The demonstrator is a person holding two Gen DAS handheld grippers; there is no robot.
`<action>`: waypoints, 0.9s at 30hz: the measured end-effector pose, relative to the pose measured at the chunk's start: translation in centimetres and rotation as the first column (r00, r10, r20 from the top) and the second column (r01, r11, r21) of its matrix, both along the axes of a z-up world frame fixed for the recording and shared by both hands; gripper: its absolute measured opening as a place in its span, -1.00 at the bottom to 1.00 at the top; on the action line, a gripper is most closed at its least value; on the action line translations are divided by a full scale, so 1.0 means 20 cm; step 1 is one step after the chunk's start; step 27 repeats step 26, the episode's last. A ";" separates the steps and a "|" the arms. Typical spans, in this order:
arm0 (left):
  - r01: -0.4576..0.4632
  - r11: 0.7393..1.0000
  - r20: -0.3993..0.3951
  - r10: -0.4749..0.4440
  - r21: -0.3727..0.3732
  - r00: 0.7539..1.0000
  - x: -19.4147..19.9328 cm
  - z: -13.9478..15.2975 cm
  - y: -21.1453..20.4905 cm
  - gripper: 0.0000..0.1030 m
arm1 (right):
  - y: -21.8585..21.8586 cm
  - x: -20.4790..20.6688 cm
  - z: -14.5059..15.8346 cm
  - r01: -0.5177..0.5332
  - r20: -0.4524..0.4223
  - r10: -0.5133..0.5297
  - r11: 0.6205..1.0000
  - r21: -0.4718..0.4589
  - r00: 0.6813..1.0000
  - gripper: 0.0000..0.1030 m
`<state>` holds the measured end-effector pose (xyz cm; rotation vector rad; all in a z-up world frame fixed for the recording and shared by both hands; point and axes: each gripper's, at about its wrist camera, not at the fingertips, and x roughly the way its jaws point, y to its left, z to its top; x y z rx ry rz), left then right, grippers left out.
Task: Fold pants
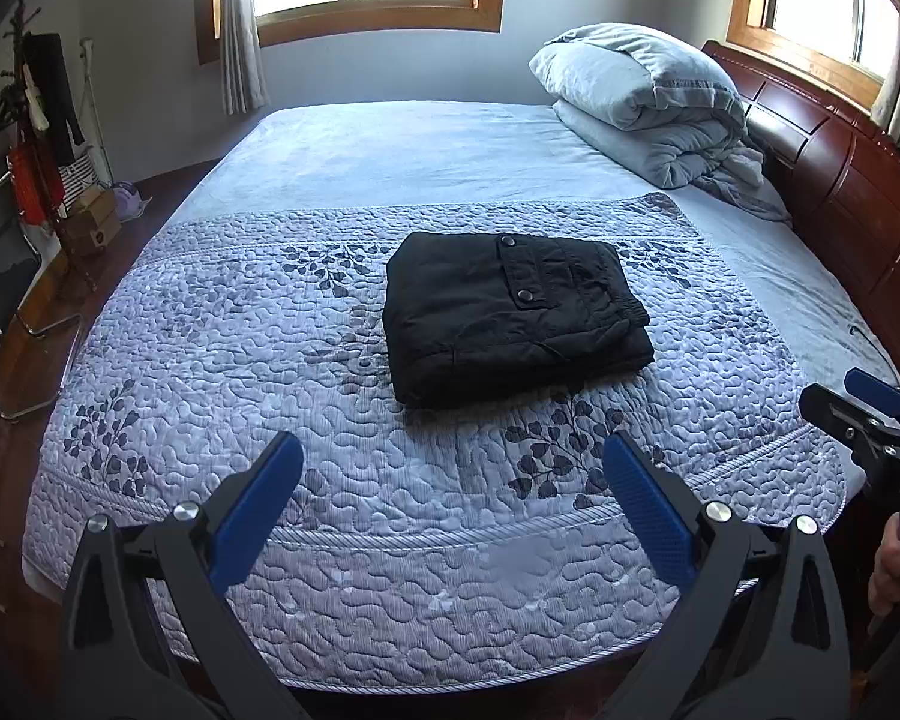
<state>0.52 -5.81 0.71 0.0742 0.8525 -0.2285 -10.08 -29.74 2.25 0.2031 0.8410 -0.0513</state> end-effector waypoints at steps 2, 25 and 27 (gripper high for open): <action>0.002 1.000 0.001 -0.002 0.001 1.000 0.00 0.00 0.00 0.94 | 0.00 0.00 0.00 -0.001 0.000 0.001 1.000 0.000 1.000 0.92; 0.015 1.000 -0.013 -0.015 0.005 1.000 0.01 -0.02 -0.02 0.94 | -0.01 0.03 -0.03 0.003 -0.021 -0.003 1.000 -0.003 1.000 0.92; 0.016 1.000 -0.012 -0.016 0.003 1.000 0.01 -0.02 -0.02 0.94 | -0.02 0.03 -0.03 0.003 -0.021 -0.003 1.000 -0.003 1.000 0.92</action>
